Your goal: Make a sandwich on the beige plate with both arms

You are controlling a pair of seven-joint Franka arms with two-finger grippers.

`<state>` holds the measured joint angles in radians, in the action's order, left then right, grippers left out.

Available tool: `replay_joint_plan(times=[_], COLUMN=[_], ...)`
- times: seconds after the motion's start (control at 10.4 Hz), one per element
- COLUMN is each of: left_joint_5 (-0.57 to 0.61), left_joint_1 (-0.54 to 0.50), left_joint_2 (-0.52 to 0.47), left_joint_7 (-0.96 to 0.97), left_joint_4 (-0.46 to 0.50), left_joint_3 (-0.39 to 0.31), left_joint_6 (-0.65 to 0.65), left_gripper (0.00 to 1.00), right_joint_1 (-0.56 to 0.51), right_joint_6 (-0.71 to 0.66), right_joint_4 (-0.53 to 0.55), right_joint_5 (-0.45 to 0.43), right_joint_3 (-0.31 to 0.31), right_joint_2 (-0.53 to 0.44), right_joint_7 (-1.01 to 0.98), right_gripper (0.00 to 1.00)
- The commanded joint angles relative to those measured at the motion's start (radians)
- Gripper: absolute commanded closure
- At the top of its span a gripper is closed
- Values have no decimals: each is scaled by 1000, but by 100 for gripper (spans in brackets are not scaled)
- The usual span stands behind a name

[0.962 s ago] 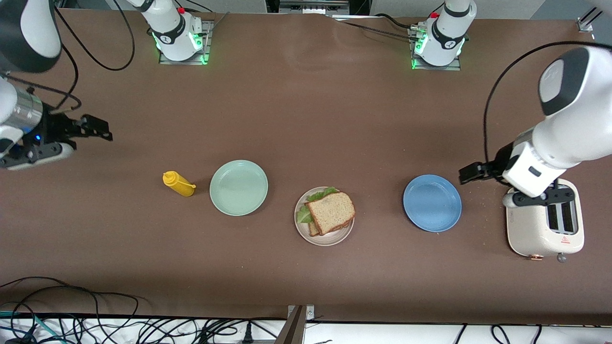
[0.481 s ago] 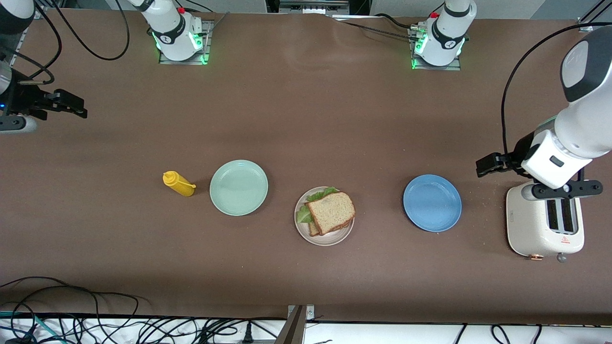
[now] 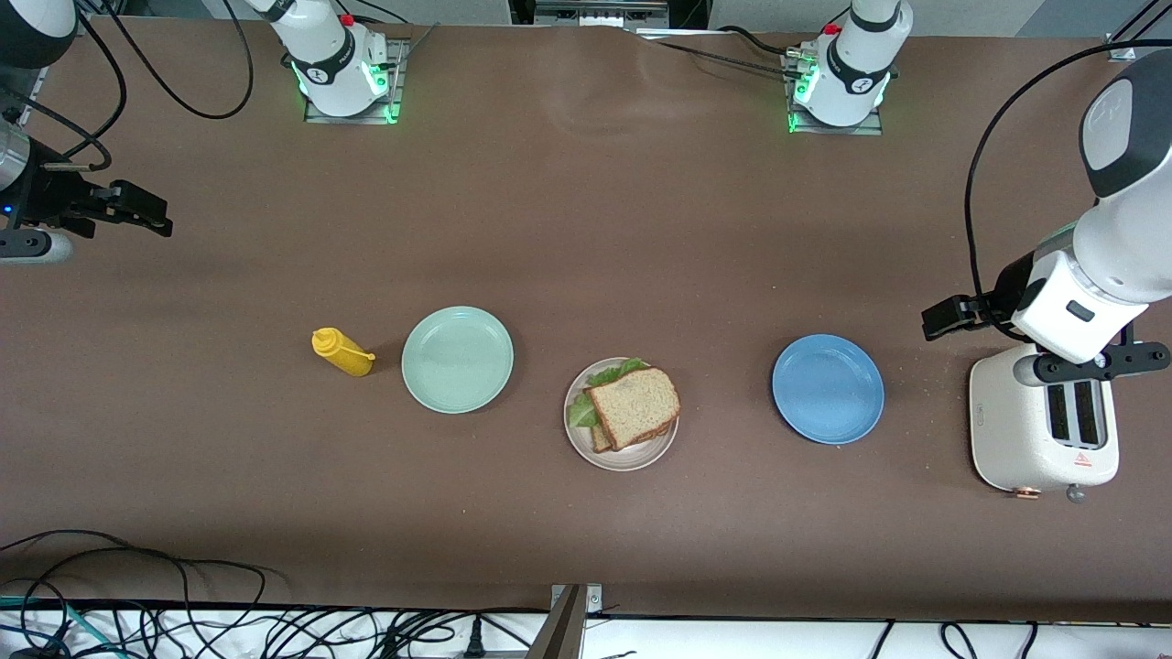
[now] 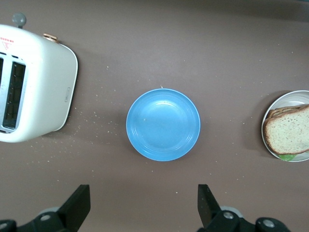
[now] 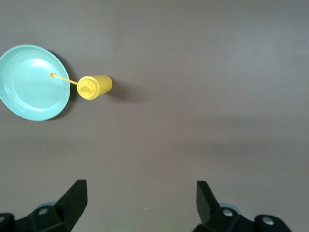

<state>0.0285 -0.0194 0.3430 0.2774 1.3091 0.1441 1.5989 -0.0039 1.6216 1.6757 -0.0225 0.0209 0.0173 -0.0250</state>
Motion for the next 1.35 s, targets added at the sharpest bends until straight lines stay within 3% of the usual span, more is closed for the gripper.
replay_joint_plan(times=[0.0, 0.1, 0.29, 0.48, 1.25], left_joint_5=[-38, -68, -79, -81, -70], left_joint_1=[144, 168, 168, 168, 158], left_joint_2=[-22, -25, -29, -88, -90], left_joint_7=[-35, -75, -96, -96, -99], left_joint_4=[9, 15, 36, 129, 119], left_joint_3=[-174, -208, -212, -212, -204], left_joint_6=[-4, 10, 35, 116, 107], left_gripper=[1, 1, 1, 0, 0], right_joint_1=[-15, -13, -5, -5, -4], right_joint_6=[41, 56, 73, 73, 75], right_joint_4=[-14, -2, 25, 16, 4], right_joint_5=[-7, -4, -4, 12, 10], right_joint_3=[-16, -15, -15, -13, -15], right_joint_2=[-2, -17, -49, -36, -28], right_joint_7=[39, 42, 50, 48, 20], right_gripper=[0, 0, 0, 0, 0])
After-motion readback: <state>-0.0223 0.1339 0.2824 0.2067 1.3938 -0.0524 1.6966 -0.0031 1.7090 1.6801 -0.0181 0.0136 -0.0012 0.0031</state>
